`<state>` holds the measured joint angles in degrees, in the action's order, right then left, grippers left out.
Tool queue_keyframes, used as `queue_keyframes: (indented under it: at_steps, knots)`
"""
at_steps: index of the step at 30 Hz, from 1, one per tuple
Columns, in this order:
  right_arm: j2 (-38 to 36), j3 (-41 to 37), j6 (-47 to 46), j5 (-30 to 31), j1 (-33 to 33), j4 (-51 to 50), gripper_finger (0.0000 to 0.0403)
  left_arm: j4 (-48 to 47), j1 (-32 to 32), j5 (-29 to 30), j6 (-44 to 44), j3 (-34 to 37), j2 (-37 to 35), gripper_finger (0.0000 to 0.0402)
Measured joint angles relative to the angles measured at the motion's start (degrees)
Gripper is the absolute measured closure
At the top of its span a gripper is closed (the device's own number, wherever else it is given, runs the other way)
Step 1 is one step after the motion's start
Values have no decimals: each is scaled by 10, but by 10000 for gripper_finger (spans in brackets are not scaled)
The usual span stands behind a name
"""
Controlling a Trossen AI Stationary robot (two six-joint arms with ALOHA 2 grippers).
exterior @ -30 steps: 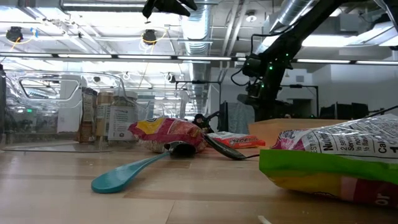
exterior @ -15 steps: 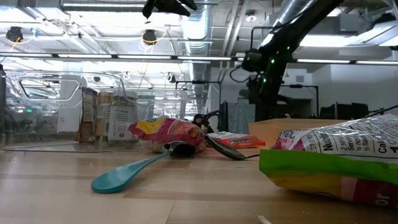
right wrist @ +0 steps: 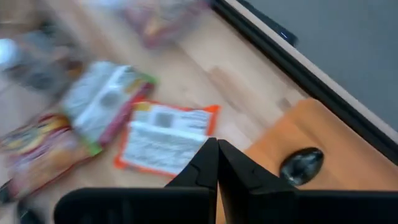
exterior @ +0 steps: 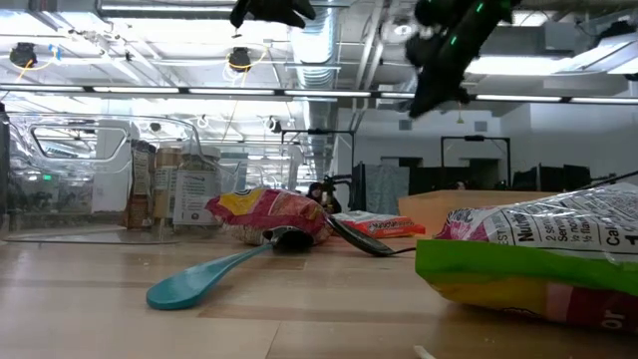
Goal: Pick & Place Food Item
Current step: Put the blue spoon into the orange container
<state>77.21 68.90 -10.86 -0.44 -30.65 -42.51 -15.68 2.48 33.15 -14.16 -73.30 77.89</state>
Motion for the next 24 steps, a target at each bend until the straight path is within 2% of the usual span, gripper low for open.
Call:
queue_keyframes:
  at_steps: [4,9,12,17,24]
  knots:
    - [-72,0,36,-20,45,-19,403,0,0,-36,49,0,0,284]
    - [-163,0,78,-74,107,-21,403,0,0,-120,96,0,0,284]
    - [-206,0,74,-70,134,-24,403,0,0,-156,115,0,0,284]
    - [-241,0,37,-16,148,-44,403,0,0,-158,120,0,0,284]
    - [-247,0,33,-10,148,-51,403,3,0,-159,120,0,0,284]
